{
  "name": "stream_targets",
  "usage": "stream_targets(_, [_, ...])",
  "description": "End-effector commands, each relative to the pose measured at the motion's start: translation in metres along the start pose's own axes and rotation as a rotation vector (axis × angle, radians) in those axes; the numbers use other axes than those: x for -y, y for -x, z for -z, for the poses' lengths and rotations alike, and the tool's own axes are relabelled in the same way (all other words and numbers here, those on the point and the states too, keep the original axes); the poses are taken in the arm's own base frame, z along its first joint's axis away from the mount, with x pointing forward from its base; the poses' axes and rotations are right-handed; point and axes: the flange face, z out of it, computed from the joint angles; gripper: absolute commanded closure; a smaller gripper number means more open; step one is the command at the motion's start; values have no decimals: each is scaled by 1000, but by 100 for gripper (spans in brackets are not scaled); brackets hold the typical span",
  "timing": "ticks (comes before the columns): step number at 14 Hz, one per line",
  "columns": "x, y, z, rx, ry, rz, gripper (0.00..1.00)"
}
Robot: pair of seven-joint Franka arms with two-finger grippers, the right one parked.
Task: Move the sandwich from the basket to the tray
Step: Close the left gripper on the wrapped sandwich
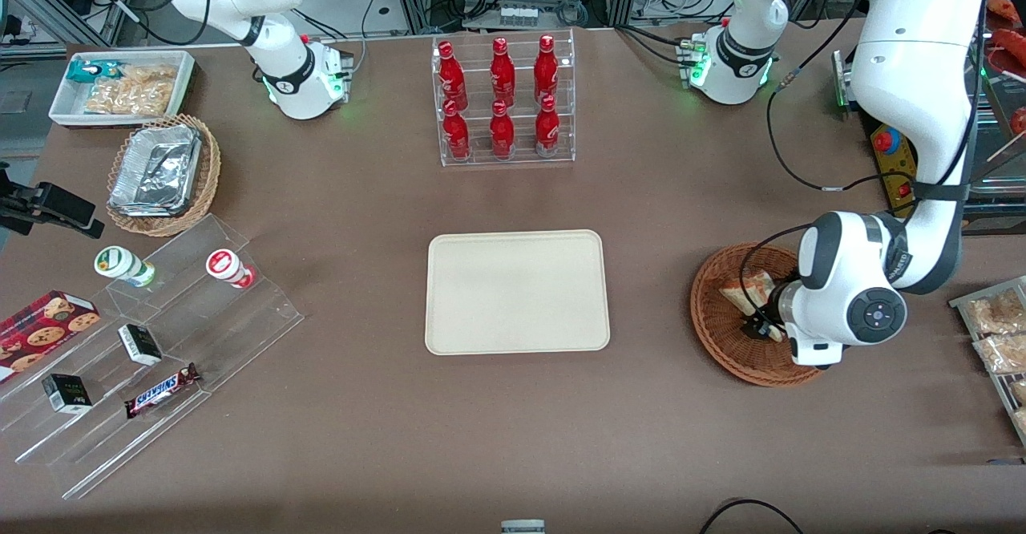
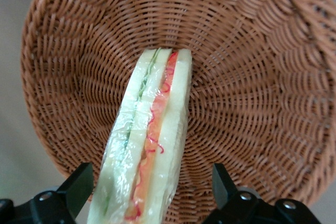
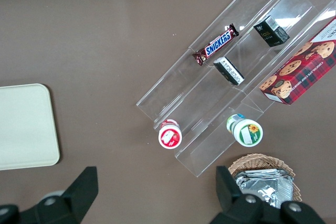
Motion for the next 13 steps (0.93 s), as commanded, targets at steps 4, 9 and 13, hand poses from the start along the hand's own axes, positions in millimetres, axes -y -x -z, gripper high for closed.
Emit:
stream_targets(4, [6, 4, -8, -8, 1, 26, 0])
stream_targets(9, [5, 5, -6, -12, 4, 52, 84])
stream_targets(13, [0, 19, 15, -23, 4, -53, 86])
